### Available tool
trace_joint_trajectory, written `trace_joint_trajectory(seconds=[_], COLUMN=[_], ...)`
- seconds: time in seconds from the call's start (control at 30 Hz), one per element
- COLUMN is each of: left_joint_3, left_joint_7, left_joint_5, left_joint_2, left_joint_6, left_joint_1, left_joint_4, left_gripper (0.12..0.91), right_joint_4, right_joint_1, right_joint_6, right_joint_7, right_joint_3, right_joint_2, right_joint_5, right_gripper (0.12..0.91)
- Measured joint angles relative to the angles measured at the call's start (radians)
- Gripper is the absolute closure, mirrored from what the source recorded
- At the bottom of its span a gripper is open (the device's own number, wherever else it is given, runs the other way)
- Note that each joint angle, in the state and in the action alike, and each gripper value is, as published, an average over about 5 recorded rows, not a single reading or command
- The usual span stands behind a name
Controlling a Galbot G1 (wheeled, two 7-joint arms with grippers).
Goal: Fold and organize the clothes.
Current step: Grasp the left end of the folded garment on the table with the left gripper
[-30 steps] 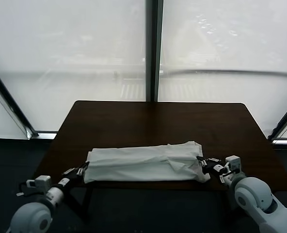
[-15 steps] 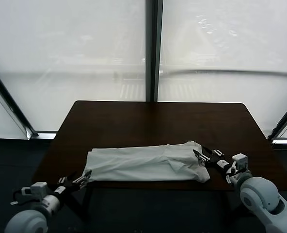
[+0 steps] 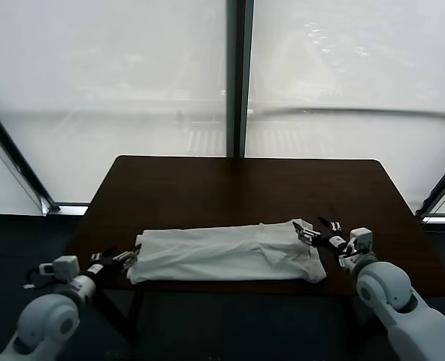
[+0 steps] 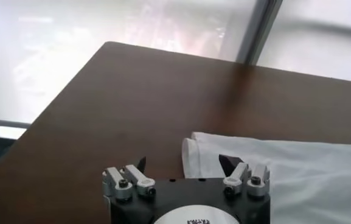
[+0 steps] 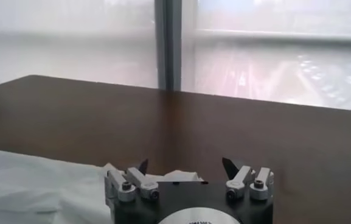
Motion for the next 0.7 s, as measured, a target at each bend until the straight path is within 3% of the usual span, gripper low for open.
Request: trace_joint_trajectory(seconds=[0.23,0.47,0.7], left_joint_3=[0.077,0.115,0.127], left_joint_7=[0.000,0.001,0.002], left_joint_5=[-0.002,0.000,0.003], left_joint_2=[0.005,-0.001,-0.002], left_joint_6=[-0.003,-0.004,-0.005], left_joint_1=[-0.114,-0.155,-0.164], left_joint_4=[0.089,0.121,0.134], left_gripper=[0.123,0.125,0.202], right_joint_4=[-0.046,-0.075,-0.087], right_joint_1=[0.037,0.063,0.067], right_joint_6=[-0.005,-0.007,-0.007], right_joint_7=[0.000,-0.001,-0.001], right_joint_3=[-0.024,-0.039,-0.041], right_joint_2=[0.034,0.046,0.053], right_joint_5=[-0.012,-0.014,-0.016], right_gripper=[0.140,0.315,0.409])
